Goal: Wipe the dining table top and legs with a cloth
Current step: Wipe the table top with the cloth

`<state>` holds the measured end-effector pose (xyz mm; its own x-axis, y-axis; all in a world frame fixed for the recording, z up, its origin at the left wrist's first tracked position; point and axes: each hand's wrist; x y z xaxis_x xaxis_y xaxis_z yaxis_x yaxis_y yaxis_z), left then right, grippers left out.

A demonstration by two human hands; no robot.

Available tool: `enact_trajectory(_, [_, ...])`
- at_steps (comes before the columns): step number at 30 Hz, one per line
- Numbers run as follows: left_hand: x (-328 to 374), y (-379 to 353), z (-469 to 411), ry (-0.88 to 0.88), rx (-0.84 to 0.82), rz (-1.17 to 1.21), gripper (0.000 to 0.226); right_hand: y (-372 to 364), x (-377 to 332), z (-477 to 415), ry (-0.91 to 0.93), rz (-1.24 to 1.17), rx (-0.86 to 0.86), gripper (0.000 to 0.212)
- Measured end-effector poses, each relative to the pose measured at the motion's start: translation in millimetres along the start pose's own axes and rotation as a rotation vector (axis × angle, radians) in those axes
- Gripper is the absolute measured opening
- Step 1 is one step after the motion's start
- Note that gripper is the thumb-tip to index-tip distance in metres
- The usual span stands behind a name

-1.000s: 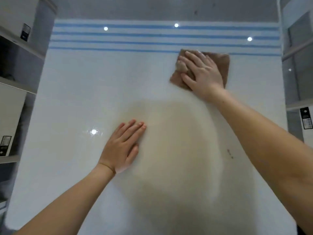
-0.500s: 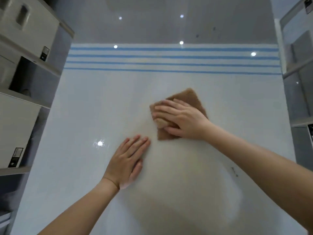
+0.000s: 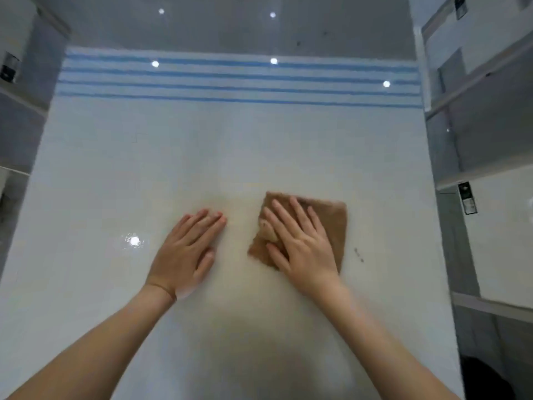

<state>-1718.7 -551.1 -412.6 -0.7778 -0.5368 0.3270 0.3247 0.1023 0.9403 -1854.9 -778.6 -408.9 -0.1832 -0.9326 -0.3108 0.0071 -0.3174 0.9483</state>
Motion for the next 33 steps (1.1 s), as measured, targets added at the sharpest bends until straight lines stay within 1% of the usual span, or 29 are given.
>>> enact_trajectory(2, [-0.2, -1.0, 1.0, 0.0, 0.003, -0.011, 0.06, -8.3, -20.1, 92.5, 0.102, 0.024, -0.092, 0.063])
enact_trajectory(4, [0.1, 0.2, 0.0, -0.004, -0.003, -0.014, 0.06, -8.1, -25.9, 150.6, 0.316, 0.08, -0.202, 0.063])
enact_trajectory(6, [-0.1, 0.6, -0.9, -0.019, -0.003, -0.02, 0.06, -4.2, -7.9, 157.5, 0.604, 0.11, -0.318, 0.063])
enact_trajectory(7, [0.1, 1.0, -1.5, -0.03, 0.002, -0.028, 0.06, -1.2, 5.8, 145.6, 0.694, 0.108, -0.359, 0.064])
enact_trajectory(8, [0.2, 1.4, -2.5, -0.043, 0.011, -0.036, 0.06, 2.5, 20.4, 125.0, 0.713, 0.099, -0.353, 0.064])
enact_trajectory(9, [-0.1, 0.6, -2.9, -0.054, 0.02, -0.039, 0.059, 6.6, 35.3, 99.4, 0.659, 0.083, -0.3, 0.063])
enact_trajectory(10, [-1.2, 0.1, -2.7, -0.058, 0.025, -0.037, 0.059, 9.6, 51.7, 70.0, 0.552, 0.069, -0.218, 0.061])
enact_trajectory(13, [-3.0, 0.4, -1.8, -0.037, 0.018, -0.035, 0.06, 30.3, 102.2, -21.3, 0.122, 0.077, -0.033, 0.06])
enact_trajectory(15, [-1.3, -0.6, -1.6, -0.037, 0.003, -0.045, 0.06, 46.4, 129.0, -67.1, -0.133, 0.093, 0.04, 0.062])
enact_trajectory(17, [0.7, 1.0, -2.7, -0.032, 0.005, -0.044, 0.06, 54.4, 134.3, -89.4, -0.309, 0.083, 0.07, 0.061])
enact_trajectory(19, [3.7, 1.1, -2.3, -0.026, 0.014, -0.034, 0.06, 47.1, 120.3, -83.8, -0.416, 0.068, 0.099, 0.059])
enact_trajectory(21, [6.5, 1.8, -1.6, -0.019, 0.026, -0.031, 0.06, 32.4, 88.9, -48.9, -0.411, 0.051, 0.143, 0.059])
enact_trajectory(23, [7.9, 2.7, -1.8, 0.002, 0.03, -0.024, 0.061, 14.2, 47.2, 10.5, -0.362, -0.002, 0.175, 0.06])
enact_trajectory(24, [8.1, 2.2, -1.4, 0.001, 0.027, -0.022, 0.061, 2.5, 22.0, 48.3, -0.339, -0.022, 0.164, 0.061])
enact_trajectory(26, [8.1, 2.5, -1.2, -0.006, 0.03, -0.018, 0.062, -17.3, -36.3, 128.5, -0.269, -0.021, 0.074, 0.067])
enact_trajectory(28, [7.8, 2.5, -1.2, -0.009, 0.035, -0.021, 0.062, -28.8, -80.1, 196.4, -0.127, 0.036, -0.033, 0.068])
enact_trajectory(29, [7.7, 2.2, -0.7, -0.018, 0.04, -0.024, 0.061, -31.7, -84.8, 216.1, -0.027, 0.061, -0.084, 0.067])
enact_trajectory(31, [7.1, 2.3, -0.5, -0.036, 0.056, -0.024, 0.06, -32.0, -62.8, 222.7, 0.208, 0.067, -0.145, 0.064])
enact_trajectory(32, [7.2, 2.0, -0.8, -0.037, 0.068, -0.021, 0.06, -29.5, -43.7, 214.4, 0.278, 0.062, -0.146, 0.063])
enact_trajectory(33, [6.7, 1.1, -0.8, -0.04, 0.077, -0.022, 0.059, -25.7, -23.3, 200.9, 0.285, 0.066, -0.114, 0.061])
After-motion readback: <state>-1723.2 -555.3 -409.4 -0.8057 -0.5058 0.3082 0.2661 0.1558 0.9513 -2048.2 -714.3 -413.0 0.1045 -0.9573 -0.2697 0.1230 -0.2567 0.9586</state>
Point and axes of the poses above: each hand's wrist, its own z-axis away from the middle knuckle, its own y-axis out of the back of the hand, x = y × z, and after that the axes turned 1 degree about -z, right-handed
